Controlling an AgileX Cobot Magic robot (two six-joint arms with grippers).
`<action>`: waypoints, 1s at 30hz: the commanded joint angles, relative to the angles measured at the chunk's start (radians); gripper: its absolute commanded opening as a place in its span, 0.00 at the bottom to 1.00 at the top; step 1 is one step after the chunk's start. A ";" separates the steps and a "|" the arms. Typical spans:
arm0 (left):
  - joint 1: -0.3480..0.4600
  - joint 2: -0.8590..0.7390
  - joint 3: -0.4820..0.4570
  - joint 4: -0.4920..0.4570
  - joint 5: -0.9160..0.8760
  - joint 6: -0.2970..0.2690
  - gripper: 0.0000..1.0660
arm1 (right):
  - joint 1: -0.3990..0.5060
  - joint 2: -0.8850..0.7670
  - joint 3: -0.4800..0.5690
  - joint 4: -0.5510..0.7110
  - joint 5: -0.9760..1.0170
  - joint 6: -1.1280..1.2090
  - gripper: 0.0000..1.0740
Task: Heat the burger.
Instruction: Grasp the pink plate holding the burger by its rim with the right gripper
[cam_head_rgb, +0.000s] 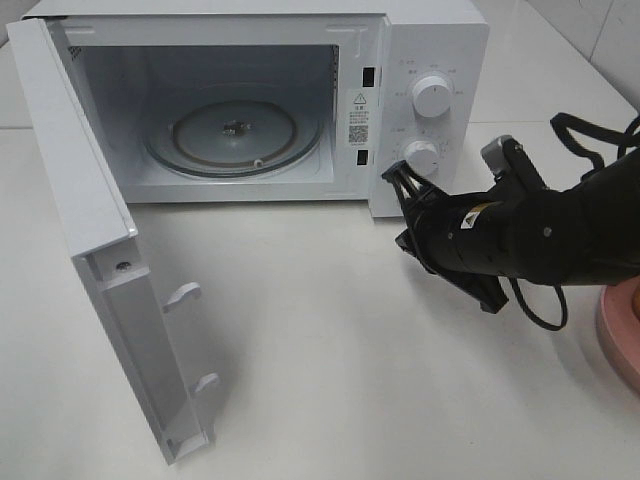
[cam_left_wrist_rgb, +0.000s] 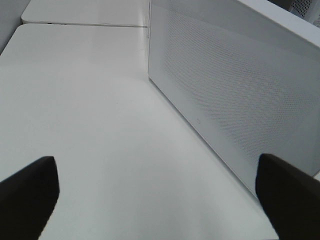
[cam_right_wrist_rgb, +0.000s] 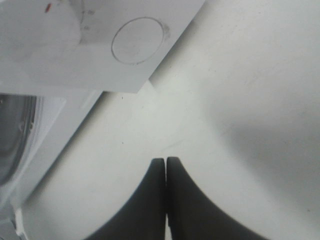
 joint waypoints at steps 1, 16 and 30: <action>0.002 -0.017 0.001 -0.005 -0.002 -0.002 0.94 | -0.005 -0.040 0.002 -0.017 0.094 -0.146 0.01; 0.002 -0.017 0.001 -0.005 -0.002 -0.002 0.94 | -0.005 -0.208 -0.022 -0.136 0.521 -0.676 0.03; 0.002 -0.017 0.001 -0.005 -0.002 -0.002 0.94 | -0.031 -0.242 -0.191 -0.443 1.007 -0.799 0.17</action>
